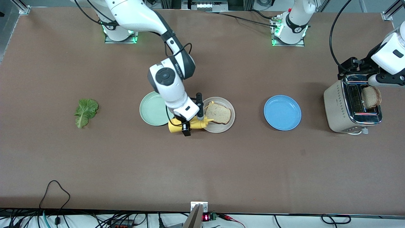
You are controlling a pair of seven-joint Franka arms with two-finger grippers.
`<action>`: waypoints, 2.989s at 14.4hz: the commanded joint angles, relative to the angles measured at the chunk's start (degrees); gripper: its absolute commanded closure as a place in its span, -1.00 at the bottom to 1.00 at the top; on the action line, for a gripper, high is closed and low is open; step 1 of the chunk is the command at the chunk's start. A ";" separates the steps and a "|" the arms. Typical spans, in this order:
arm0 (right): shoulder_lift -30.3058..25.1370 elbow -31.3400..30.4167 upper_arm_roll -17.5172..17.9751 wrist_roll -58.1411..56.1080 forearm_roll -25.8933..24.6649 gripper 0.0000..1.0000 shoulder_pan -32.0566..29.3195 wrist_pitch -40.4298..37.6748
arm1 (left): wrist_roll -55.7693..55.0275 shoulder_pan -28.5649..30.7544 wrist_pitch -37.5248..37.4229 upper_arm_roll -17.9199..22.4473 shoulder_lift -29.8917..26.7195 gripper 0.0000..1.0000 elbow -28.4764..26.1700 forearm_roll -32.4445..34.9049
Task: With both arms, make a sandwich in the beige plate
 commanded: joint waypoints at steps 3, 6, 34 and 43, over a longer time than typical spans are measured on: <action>-0.28 1.43 -5.29 11.84 -12.25 0.52 7.24 -6.57 | 1.04 0.15 -1.18 -0.08 0.33 -1.00 1.40 -0.81; -0.02 2.49 -8.72 12.74 -13.85 0.51 10.50 -10.46 | 0.95 0.06 -1.18 -0.08 0.24 -1.00 1.40 -0.73; 8.95 15.05 -13.21 28.38 -31.19 0.50 19.05 -27.08 | 0.69 0.06 -1.18 -0.08 0.33 -1.00 1.40 -0.81; 3.51 21.56 -12.78 4.95 5.18 0.50 0.25 -27.60 | 0.86 0.15 -1.18 -0.08 0.33 -1.00 1.40 -0.90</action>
